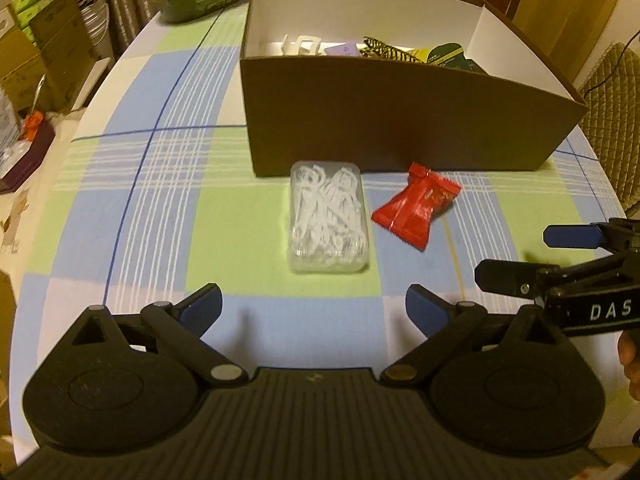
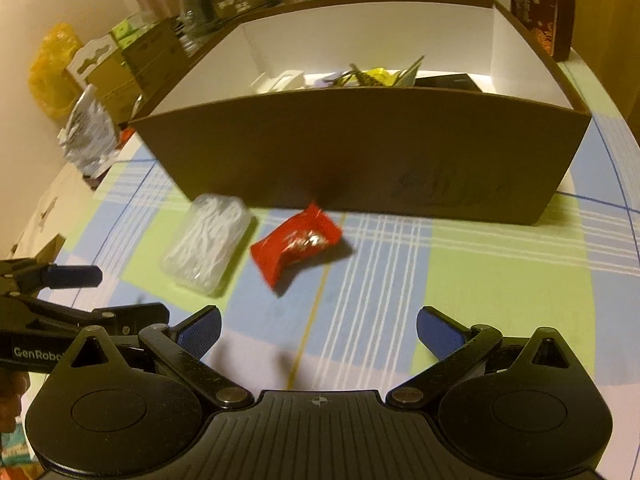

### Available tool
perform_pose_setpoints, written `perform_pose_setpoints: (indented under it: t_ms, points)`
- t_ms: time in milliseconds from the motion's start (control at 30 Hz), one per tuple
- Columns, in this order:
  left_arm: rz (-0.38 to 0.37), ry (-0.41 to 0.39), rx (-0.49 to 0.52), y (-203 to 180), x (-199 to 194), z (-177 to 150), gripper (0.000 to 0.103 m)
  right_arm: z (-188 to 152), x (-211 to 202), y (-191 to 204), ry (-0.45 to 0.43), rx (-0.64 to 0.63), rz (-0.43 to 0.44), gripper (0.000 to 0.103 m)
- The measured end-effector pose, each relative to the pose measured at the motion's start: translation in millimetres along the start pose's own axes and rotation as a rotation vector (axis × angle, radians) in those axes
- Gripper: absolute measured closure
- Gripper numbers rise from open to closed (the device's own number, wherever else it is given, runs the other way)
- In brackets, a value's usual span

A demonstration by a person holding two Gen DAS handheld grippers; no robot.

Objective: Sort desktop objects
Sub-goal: 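Grasp the clear floss pick box with the left tool while the right tool grasps the red candy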

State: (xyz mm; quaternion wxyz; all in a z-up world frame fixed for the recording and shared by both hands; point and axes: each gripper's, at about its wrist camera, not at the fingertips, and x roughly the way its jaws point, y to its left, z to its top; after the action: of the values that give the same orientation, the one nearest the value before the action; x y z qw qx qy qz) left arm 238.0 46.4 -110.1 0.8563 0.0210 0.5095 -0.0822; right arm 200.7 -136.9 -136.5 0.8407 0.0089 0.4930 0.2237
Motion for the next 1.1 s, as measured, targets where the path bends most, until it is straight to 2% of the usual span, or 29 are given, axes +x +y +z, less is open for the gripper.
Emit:
perform_pose_setpoints:
  t_ms: [200,500,733,867,1100]
  points:
    - [-0.012,-0.002,0.043,1.1,22.9,12.6,0.010,9.8,11.8,-8.3,-0.010,0.045,-0.024,0.002]
    - [-0.027,0.021,0.105,0.2,54.0,32.7,0.024,14.6,20.5,-16.6,-0.006,0.088,-0.053,0.002]
    - [-0.058,0.039,0.119,0.0,72.1,42.1,0.037,16.5,23.7,-19.2,-0.004,0.114,-0.064,0.002]
    - [-0.056,0.022,0.140,-1.0,74.5,43.8,0.049,17.8,26.0,-17.5,0.005,0.120,-0.052,0.002]
    - [-0.030,0.019,0.108,20.5,68.3,35.7,0.049,21.1,37.1,-0.8,0.032,0.091,-0.017,0.002]
